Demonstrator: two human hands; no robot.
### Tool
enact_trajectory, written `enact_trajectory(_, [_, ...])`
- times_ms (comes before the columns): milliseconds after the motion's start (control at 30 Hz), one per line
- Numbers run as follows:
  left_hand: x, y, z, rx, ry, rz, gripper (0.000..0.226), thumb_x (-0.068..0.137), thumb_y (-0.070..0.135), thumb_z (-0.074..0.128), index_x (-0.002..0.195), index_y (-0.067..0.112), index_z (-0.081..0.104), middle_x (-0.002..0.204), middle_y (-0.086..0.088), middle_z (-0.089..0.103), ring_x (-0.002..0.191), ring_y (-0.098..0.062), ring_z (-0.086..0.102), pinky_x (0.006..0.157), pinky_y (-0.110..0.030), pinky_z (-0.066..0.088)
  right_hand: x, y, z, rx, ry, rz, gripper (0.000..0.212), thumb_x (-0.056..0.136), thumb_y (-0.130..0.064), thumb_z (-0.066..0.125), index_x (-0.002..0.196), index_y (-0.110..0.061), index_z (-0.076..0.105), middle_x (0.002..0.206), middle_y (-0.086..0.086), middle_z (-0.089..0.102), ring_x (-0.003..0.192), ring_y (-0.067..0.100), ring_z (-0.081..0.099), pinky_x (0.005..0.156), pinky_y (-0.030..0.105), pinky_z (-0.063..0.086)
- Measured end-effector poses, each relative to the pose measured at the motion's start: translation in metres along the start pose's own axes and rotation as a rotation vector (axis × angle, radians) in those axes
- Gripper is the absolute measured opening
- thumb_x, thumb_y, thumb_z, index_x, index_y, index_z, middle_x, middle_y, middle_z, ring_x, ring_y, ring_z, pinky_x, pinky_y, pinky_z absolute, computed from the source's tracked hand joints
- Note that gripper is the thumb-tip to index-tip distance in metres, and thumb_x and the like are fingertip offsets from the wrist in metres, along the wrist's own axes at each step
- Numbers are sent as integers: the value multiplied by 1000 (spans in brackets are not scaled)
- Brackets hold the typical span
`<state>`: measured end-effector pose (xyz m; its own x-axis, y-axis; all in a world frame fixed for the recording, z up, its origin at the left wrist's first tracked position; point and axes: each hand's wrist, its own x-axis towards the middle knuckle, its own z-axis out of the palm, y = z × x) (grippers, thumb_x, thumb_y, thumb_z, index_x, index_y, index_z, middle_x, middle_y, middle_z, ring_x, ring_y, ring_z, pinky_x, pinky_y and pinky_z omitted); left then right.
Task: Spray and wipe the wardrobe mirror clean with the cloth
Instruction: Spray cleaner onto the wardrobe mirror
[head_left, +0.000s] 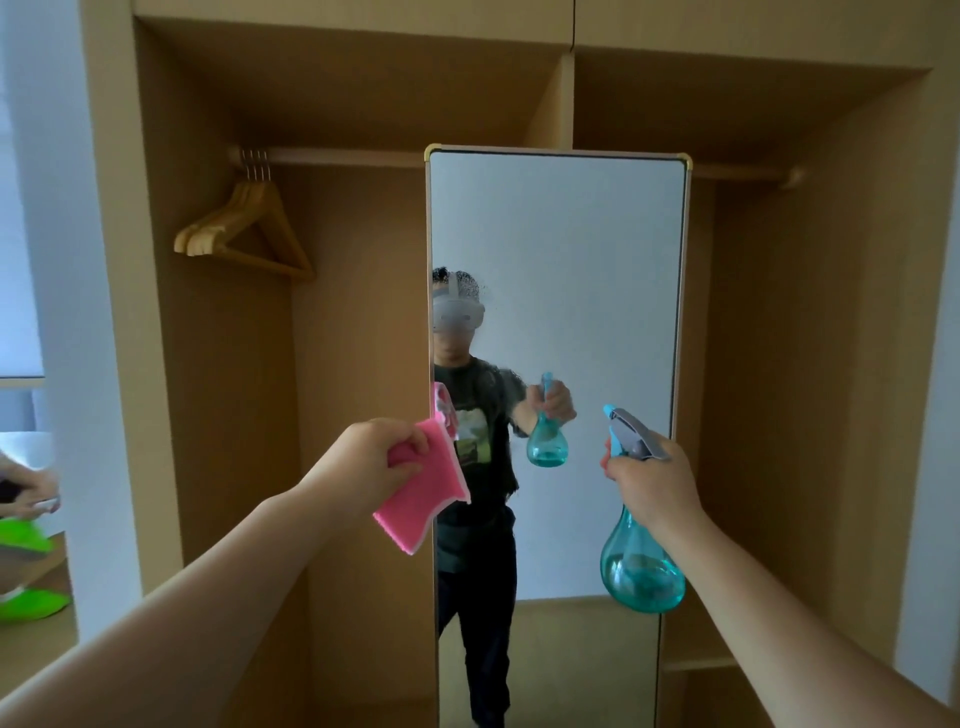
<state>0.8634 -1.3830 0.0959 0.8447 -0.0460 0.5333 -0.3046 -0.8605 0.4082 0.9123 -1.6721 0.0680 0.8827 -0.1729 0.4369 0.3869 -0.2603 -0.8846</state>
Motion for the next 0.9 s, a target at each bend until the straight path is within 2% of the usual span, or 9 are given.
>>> enact_trajectory(67, [-2, -3, -1, -7, 7, -16, 20, 89, 13, 62, 99, 28, 55, 97, 11, 60, 87, -13, 61, 70, -30, 58, 1, -3, 4, -18, -42, -3, 2, 87, 0, 56, 88, 1, 55, 70, 10, 43, 60, 18, 40, 51, 27, 34])
enact_trajectory(233, [-7, -9, -7, -13, 31, -12, 43, 89, 16, 63, 126, 25, 43, 104, 12, 57, 90, -10, 60, 64, -17, 50, -2, -15, 27, -25, -148, -54, 4, 83, 5, 50, 88, 5, 51, 68, 9, 36, 59, 21, 33, 49, 29, 30])
enact_trajectory(367, [-11, -20, -13, 27, 18, -26, 39, 90, 16, 62, 126, 26, 53, 103, 12, 61, 89, -7, 59, 69, -20, 51, -6, -24, 51, -4, -169, -104, 24, 80, 7, 50, 70, -14, 48, 61, 4, 36, 50, 15, 32, 45, 23, 29])
enact_trajectory(467, [-14, -26, -17, 36, 15, -41, 37, 90, 16, 62, 125, 26, 55, 104, 10, 63, 90, -8, 61, 72, -23, 54, -10, -26, 63, 11, -200, -130, 30, 83, 5, 52, 87, -24, 60, 62, -1, 42, 47, 12, 35, 41, 18, 31])
enact_trajectory(633, [-18, -30, -19, 27, 18, -45, 37, 90, 14, 62, 124, 26, 55, 104, 10, 63, 91, -9, 61, 74, -27, 56, -12, -21, 72, 20, -207, -111, 30, 85, 2, 53, 109, -13, 63, 66, 1, 47, 47, 10, 38, 39, 16, 32])
enact_trajectory(700, [-19, -30, -18, 21, 23, -42, 39, 89, 14, 63, 125, 25, 54, 105, 10, 62, 92, -9, 61, 76, -27, 56, -14, -20, 73, 24, -215, -113, 24, 85, 2, 53, 102, -13, 62, 64, 2, 46, 46, 10, 37, 39, 16, 32])
enact_trajectory(767, [-19, -31, -17, 21, 17, -39, 39, 89, 15, 63, 126, 25, 53, 105, 10, 62, 93, -9, 60, 77, -27, 56, -15, -18, 73, 11, -187, -130, 17, 87, 0, 56, 79, -15, 58, 59, -2, 43, 45, 9, 34, 39, 16, 30])
enact_trajectory(833, [-19, -31, -15, 25, 10, -32, 38, 89, 16, 63, 125, 25, 54, 104, 10, 62, 92, -9, 60, 76, -25, 55, -16, -14, 73, 11, -150, -134, 35, 86, 0, 59, 61, -19, 43, 52, -5, 37, 44, 10, 30, 41, 19, 28])
enact_trajectory(900, [-18, -30, -13, 25, 7, -23, 38, 89, 15, 63, 125, 25, 54, 103, 11, 62, 92, -8, 60, 74, -22, 53, -19, -11, 72, 27, -150, -118, 37, 86, 1, 58, 60, -18, 38, 51, -5, 35, 45, 11, 29, 43, 22, 27])
